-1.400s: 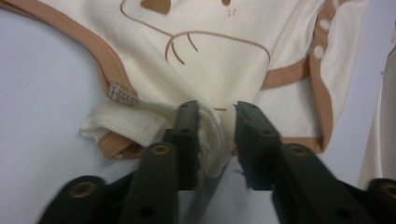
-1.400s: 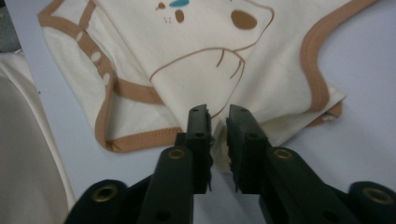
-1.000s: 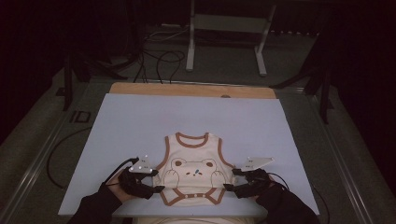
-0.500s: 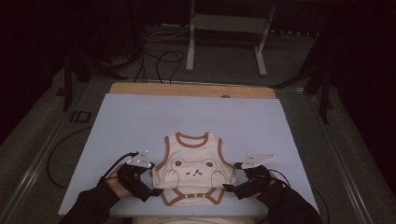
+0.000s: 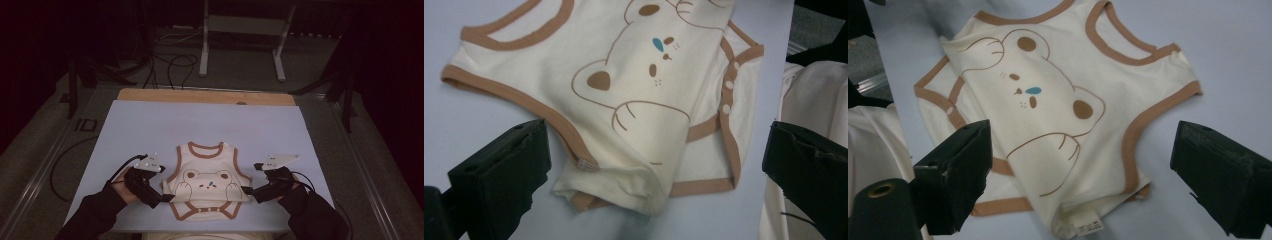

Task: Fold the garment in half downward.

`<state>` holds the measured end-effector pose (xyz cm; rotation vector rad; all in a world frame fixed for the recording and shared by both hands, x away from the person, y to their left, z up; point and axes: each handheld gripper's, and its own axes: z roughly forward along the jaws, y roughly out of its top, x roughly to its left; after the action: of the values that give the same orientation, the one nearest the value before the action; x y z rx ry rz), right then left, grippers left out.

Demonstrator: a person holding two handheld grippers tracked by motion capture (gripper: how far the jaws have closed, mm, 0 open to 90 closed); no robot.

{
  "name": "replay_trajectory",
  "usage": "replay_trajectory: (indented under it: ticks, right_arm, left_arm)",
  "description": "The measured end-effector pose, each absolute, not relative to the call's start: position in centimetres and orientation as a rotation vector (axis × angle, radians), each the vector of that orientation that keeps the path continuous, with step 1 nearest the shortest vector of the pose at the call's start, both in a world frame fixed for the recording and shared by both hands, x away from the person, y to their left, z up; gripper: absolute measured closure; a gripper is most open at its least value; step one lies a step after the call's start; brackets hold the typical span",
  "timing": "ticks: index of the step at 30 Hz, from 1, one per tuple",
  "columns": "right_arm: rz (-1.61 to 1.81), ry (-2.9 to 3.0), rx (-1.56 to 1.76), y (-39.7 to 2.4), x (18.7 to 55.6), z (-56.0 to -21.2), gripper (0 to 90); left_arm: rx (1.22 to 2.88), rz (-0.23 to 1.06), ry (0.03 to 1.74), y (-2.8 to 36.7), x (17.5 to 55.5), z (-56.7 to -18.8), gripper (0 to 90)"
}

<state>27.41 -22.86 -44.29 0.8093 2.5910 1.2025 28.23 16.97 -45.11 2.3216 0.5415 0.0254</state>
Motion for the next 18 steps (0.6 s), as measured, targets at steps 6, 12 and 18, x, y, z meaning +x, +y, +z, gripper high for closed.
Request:
replay_trajectory:
  ticks: [6,12,18]
  right_arm:
    - [1.199,2.575,0.787,-22.7,28.2,-43.5,10.0]
    - [1.201,2.567,0.772,-22.6,29.2,-42.9,10.0]
    - [1.22,2.556,0.764,-22.2,30.4,-42.4,10.0]
  left_arm:
    - [2.323,0.037,0.53,17.1,29.2,-44.5,0.2]
    - [2.314,0.035,0.524,17.3,30.4,-44.1,0.2]
    - [2.305,0.03,0.523,17.2,31.6,-43.8,0.2]
